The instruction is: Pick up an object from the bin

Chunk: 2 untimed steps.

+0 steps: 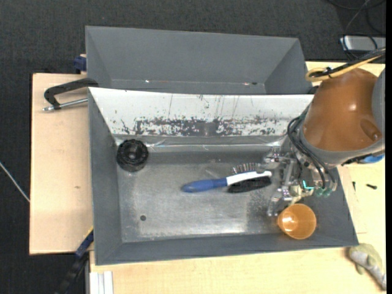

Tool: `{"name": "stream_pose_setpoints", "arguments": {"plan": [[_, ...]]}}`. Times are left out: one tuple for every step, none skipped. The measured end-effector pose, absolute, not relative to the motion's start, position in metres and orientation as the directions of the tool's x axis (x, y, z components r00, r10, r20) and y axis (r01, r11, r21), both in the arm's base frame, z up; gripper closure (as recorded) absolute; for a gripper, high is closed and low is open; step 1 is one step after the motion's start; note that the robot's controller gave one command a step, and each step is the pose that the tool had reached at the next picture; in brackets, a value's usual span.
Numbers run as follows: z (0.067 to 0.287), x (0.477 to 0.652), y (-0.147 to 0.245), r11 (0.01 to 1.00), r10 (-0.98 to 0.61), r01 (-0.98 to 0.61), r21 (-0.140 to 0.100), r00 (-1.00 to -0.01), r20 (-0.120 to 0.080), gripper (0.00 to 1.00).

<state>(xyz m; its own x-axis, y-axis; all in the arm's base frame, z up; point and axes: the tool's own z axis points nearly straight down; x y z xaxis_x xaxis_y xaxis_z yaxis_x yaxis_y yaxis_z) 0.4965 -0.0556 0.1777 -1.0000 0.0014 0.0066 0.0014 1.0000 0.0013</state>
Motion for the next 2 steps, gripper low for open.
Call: {"name": "stream_pose_setpoints", "arguments": {"plan": [[0.089,0.5485,-0.0213,0.988,-0.153,-0.153,0.001,-0.988,-0.006,0.0],[0.0914,0.5473,-0.0222,0.988,-0.152,-0.152,0.001,-0.988,-0.004,1.0]]}}
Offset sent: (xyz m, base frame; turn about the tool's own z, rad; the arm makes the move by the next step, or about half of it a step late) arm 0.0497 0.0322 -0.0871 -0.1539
